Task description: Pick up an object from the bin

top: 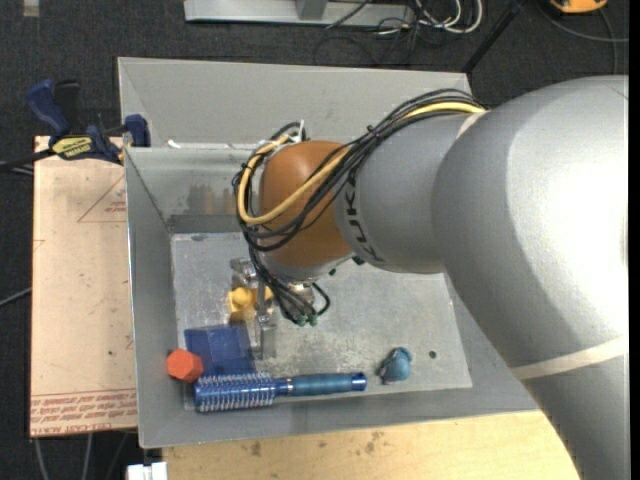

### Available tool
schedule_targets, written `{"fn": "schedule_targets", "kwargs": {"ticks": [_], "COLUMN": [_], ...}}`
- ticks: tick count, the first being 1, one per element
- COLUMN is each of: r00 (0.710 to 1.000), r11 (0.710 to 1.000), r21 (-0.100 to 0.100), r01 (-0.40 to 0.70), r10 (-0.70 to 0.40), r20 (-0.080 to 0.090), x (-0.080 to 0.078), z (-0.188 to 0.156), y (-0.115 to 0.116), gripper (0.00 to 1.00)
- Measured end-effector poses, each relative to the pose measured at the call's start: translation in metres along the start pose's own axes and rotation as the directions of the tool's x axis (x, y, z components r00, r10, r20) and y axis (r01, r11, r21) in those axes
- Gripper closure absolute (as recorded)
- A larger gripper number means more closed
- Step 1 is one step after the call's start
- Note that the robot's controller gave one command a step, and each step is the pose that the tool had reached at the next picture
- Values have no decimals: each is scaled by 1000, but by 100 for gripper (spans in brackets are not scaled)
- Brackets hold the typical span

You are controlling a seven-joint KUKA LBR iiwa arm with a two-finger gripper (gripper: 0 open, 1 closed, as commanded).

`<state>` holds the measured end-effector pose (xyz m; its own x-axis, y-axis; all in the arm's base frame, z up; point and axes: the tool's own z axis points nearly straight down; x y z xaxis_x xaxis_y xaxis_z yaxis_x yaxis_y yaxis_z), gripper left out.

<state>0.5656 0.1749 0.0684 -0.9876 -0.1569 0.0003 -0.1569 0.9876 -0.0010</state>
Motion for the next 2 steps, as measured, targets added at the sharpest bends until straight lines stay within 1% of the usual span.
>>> {"fn": "schedule_targets", "kwargs": {"ticks": [1, 2], "r00": [1000, 1000], "r11": [1000, 1000], "r21": [-1, -1], "r01": [-2, -3], "r10": [2, 3], "r20": [1, 7], "x": [-1, -2], "z": [0, -2], "y": [0, 0], "gripper": [0, 100]}}
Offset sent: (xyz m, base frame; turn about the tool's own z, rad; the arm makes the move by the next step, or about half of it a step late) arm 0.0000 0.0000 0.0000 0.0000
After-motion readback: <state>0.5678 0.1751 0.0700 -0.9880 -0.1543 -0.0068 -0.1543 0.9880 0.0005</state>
